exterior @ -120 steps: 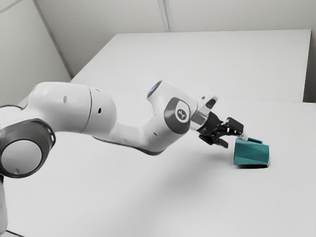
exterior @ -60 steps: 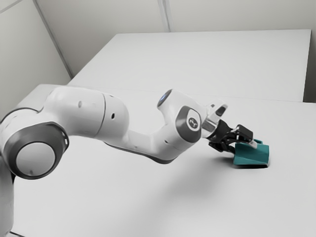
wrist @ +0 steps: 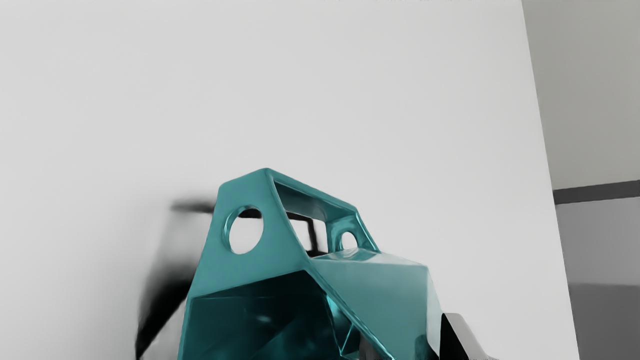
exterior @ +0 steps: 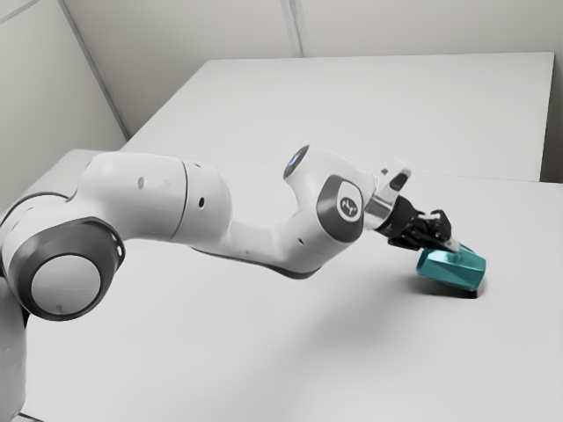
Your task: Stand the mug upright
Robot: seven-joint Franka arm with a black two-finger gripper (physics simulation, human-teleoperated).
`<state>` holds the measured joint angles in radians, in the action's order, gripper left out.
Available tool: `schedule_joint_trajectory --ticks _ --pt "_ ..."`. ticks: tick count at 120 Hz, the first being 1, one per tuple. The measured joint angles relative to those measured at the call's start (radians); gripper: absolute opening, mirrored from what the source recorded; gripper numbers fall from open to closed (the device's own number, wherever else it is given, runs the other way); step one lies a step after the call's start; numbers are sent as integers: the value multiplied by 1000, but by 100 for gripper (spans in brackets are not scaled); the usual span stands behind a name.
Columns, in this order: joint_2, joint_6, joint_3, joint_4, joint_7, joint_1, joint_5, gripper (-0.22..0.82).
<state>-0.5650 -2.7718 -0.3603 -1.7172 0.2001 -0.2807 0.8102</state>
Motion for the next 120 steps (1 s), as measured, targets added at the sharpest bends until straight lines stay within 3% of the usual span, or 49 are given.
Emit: schedule_joint_trajectory --ticks 19,53,68,91,120 --pt "0 0 5 20 -2 0 -45 -13" --pt "60 32 48 3 -9 0 -72 -17" --pt "185 124 91 -105 -23 0 -115 -18" --pt "372 273 100 -327 -89 0 -269 -18" --pt "491 545 144 -363 -225 0 -562 -18"
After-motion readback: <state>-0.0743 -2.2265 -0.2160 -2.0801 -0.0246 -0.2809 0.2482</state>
